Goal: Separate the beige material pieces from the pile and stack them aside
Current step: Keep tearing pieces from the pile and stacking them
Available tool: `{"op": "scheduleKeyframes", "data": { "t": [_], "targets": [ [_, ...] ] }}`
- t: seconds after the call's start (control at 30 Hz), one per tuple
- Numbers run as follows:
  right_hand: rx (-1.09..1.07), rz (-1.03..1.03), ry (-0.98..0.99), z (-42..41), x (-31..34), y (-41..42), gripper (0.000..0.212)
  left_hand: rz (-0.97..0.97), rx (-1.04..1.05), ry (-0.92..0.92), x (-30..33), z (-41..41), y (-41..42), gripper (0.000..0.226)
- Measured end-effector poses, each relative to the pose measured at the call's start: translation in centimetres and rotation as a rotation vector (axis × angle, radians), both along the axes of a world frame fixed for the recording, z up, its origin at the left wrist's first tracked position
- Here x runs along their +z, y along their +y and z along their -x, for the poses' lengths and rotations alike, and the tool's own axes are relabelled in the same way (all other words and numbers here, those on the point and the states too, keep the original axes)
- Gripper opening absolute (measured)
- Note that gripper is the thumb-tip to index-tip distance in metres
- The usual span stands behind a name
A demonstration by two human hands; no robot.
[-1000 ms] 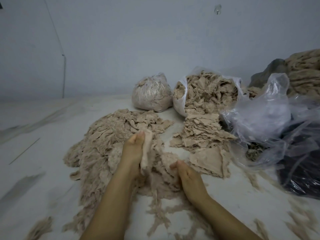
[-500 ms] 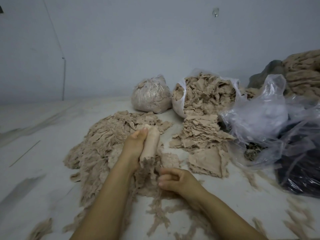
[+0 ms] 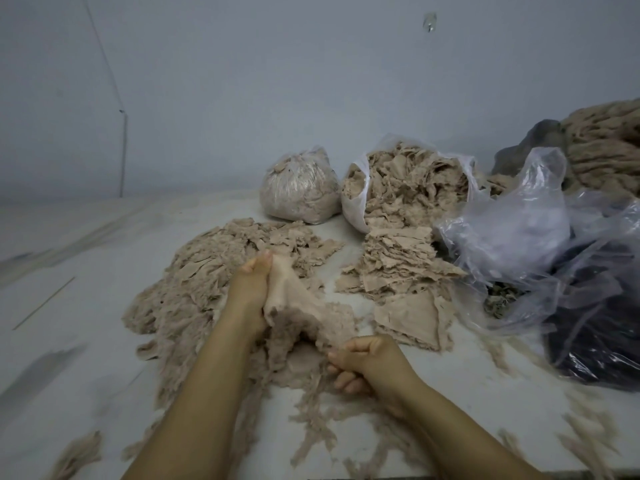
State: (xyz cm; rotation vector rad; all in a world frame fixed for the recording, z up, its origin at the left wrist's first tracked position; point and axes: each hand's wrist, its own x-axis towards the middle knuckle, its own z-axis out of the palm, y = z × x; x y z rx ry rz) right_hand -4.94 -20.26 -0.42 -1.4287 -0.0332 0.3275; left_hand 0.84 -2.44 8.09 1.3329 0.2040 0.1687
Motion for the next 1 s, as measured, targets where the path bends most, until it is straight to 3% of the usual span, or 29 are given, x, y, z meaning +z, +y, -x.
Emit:
{"op": "scheduleKeyframes", "data": {
  "t": [0.07,0.17,0.27,0.37,0.47,0.6,0.67,0.73,0.8,0.87,0.93,1.0],
  "targets": [
    [0.082,0.103,0.030,0.6,0.2,-0.5,0.009,0.057,0.010,-0.032,0.4,-0.4,1.0,0.021],
    [0.096,0.168,0.038,0.1,1.1,-1.0,0.055,-0.233,-0.027,-0.055,0.2,-0.5,1.3,0.022],
    [0.011,-0.169,0.153,-1.3,2.3,-0.6,0.074,-0.293,-0.168,-0.053,-0.6,0.2,-0.4,0.023],
    [0.039,-0.396,0.178,-2.1,2.8,0.1,0.050,-0.317,-0.236,-0.098,-1.5,0.8,-2.0,0.026],
    [-0.161,-0.359,0.108,-3.2,2.7,-0.9,0.031,-0.436,-0.171,-0.133,-2.3,0.4,-2.5,0.031],
    [-0.504,-0.097,-0.057,-5.4,3.8,-5.5,0.021,-0.460,-0.118,-0.093,-3.5,-0.8,-2.3,0.025],
    [-0.678,0.306,-0.139,-6.5,3.9,-8.1,0.022,-0.672,-0.129,-0.019,-4.9,-1.2,-2.2,0.020],
    [-0.722,0.739,-0.158,-6.8,2.9,-9.6,0.039,-0.887,-0.218,0.087,-6.6,-1.1,-2.3,0.037],
    [-0.694,0.837,-0.237,-6.3,2.1,-9.0,0.032,-0.997,-0.285,0.152,-7.9,-1.0,-3.0,0.062],
    [-0.538,0.755,-0.312,-5.7,1.2,-6.9,0.004,-0.959,-0.256,0.133,-8.7,-0.9,-3.6,0.053],
    [-0.323,0.547,-0.231,-5.1,0.2,-4.3,0.016,-0.715,-0.227,0.137,-8.7,-1.0,-3.7,0.038],
    [-0.232,0.281,-0.023,-4.9,-0.3,-2.1,0.028,-0.468,-0.255,0.112,-8.2,-0.9,-3.4,0.030]
  ]
}}
